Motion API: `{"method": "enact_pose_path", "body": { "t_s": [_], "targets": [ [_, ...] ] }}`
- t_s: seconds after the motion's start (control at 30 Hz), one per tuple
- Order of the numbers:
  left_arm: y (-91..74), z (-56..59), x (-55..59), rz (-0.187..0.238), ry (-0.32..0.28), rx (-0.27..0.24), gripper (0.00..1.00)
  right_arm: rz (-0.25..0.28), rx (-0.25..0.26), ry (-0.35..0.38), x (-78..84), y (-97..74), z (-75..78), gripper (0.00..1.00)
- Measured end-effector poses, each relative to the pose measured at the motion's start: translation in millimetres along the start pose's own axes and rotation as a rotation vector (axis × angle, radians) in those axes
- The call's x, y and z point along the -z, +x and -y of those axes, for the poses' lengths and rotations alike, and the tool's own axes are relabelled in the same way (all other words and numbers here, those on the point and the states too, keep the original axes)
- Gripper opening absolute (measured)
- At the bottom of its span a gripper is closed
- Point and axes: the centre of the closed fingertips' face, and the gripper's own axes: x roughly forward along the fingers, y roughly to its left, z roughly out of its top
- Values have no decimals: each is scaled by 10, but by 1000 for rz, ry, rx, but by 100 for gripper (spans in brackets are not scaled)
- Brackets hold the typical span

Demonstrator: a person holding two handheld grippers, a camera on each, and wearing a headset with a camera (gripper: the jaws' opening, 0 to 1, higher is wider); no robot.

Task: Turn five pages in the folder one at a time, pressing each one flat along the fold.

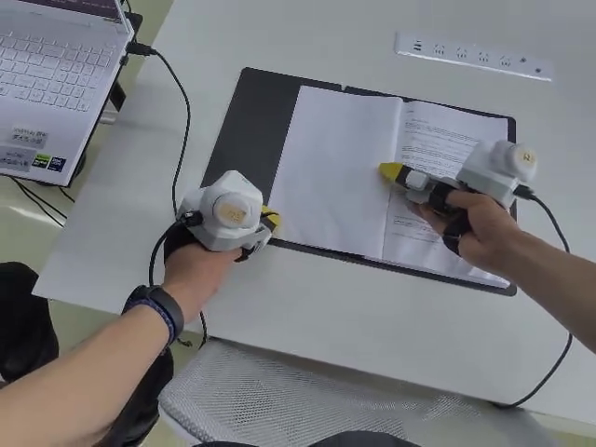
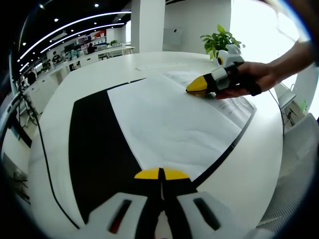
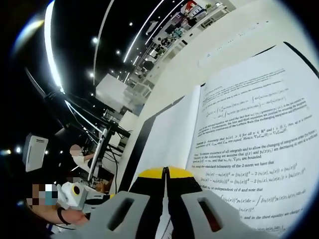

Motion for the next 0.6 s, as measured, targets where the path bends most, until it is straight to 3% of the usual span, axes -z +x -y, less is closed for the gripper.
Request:
{"method": "enact_pose_path", "body": {
  "t_s": [0.2, 0.27, 0.33, 0.43, 0.6],
  "targets": [
    [1, 11, 6, 6, 25, -14, 0, -9, -25, -5, -1, -7, -6, 0],
    [4, 3, 5, 8, 28, -17, 0, 5, -42, 67, -65, 24, 92, 0],
    [5, 0, 4, 9, 23, -16, 0, 10, -45, 61, -108, 50, 179, 0],
    [5, 1, 4, 8, 25, -14, 0, 10, -57, 48, -125, 64, 115, 0],
    [7, -4, 4, 13, 5, -13, 0, 40, -56, 66, -262, 125, 151, 0]
  ]
}}
